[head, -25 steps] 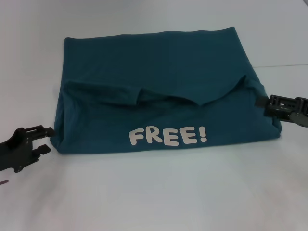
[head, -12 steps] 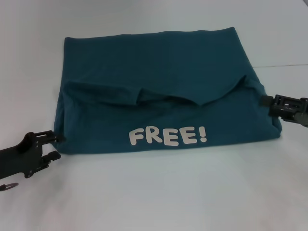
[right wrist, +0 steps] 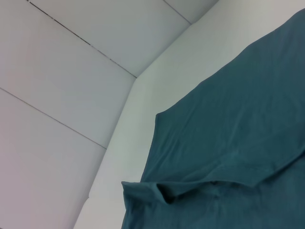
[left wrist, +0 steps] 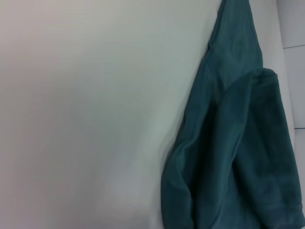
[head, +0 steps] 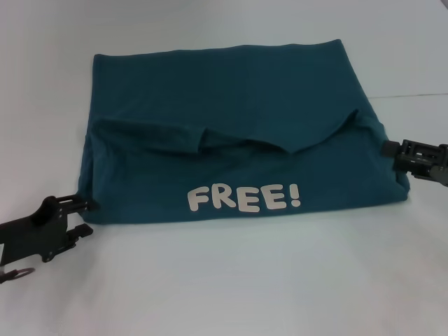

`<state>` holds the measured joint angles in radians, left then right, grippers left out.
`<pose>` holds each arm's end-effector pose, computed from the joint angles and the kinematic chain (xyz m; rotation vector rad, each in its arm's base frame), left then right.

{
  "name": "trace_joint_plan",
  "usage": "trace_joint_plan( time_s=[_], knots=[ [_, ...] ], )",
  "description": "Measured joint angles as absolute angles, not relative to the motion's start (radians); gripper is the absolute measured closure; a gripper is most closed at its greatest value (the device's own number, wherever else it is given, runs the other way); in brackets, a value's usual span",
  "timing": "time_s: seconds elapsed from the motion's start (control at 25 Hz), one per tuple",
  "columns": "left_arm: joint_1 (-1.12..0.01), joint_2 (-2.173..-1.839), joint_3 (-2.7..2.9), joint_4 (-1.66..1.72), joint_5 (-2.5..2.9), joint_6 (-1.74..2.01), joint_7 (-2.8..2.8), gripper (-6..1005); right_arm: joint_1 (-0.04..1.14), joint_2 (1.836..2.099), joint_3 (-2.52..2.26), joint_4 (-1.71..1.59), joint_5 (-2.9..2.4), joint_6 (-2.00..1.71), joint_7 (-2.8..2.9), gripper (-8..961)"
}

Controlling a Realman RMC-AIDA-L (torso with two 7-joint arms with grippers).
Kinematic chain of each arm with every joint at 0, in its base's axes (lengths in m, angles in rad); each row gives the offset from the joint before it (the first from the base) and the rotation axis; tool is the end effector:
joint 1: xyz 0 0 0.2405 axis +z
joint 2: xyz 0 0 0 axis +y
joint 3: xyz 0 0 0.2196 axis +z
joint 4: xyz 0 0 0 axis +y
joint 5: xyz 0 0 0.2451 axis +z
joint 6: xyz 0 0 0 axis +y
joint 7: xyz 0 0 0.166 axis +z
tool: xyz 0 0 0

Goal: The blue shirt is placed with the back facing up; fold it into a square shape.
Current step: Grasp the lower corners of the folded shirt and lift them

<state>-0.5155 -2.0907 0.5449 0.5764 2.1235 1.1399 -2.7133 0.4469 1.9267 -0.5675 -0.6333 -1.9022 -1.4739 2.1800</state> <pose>-0.3266 0.3738 -0.0008 -1.4222 -2.3111 -0.8579 0.3108 0.3613 0.0887 -2.0525 1.6763 0.9381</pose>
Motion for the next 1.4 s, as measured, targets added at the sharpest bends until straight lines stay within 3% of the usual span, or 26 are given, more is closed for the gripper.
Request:
trace_joint_plan(
  time_s=[1.4],
  knots=[
    [-0.619, -2.079, 0.591, 0.462, 2.126, 0.96, -2.713, 483, 0.437, 1.924, -0.54, -0.623, -1.898, -1.474, 2.177, 123]
  ],
)
